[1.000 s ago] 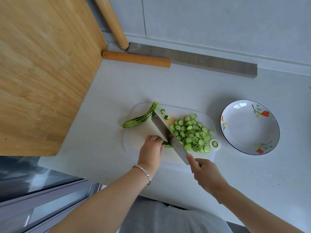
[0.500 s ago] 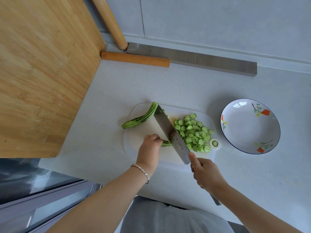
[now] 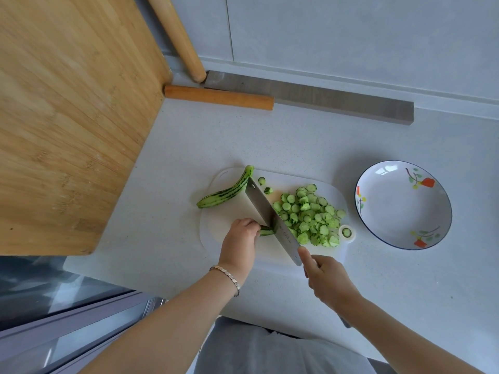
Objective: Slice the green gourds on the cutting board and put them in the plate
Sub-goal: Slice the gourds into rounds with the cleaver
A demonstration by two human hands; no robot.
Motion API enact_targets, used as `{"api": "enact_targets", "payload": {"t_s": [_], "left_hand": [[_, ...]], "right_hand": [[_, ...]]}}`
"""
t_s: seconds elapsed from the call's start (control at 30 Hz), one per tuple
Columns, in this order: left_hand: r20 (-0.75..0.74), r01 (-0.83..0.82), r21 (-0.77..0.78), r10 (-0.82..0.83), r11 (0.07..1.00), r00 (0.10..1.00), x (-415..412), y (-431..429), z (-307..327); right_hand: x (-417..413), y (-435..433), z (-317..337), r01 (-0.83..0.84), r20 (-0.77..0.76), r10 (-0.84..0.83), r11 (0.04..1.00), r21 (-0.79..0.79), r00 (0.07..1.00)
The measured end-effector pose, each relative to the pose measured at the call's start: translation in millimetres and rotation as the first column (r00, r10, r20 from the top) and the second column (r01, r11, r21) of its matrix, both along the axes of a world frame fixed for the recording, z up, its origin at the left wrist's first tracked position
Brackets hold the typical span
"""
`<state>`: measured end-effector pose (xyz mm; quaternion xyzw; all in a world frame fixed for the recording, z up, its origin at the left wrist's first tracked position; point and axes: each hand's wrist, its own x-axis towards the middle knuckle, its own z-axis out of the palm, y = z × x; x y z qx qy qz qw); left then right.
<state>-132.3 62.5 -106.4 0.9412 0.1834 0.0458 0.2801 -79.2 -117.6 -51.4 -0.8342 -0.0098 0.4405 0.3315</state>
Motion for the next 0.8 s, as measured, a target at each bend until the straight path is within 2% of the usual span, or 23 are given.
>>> {"api": "enact_targets", "payload": {"t_s": [0.17,0.4,0.67,0.8], "left_hand": [[0.013,0.001,-0.011,0.000,1.000,1.000,-1,-2,2],[0.019,0.006,0.001,-0.006,1.000,1.000,2,-3,4],[0.004,-0.009,0.026,0.009,1.000,1.000,1,-3,1],[-0.012,-0.008,0.002,0.008,1.000,1.000,3,-1,2]], "right_hand": [[2,-6,12,0.108,-0.085,-0.102,0.992,0.071,0.991],[-2,-1,11,-0.014,-0.002,0.014,1.000,0.020,1.000],[-7,6,-1,0.000,0.010,0.000,1.000,-0.001,1.000],[-4,2,4,0.065,-0.045,-0.064,0.998,0.020,0.997]]}}
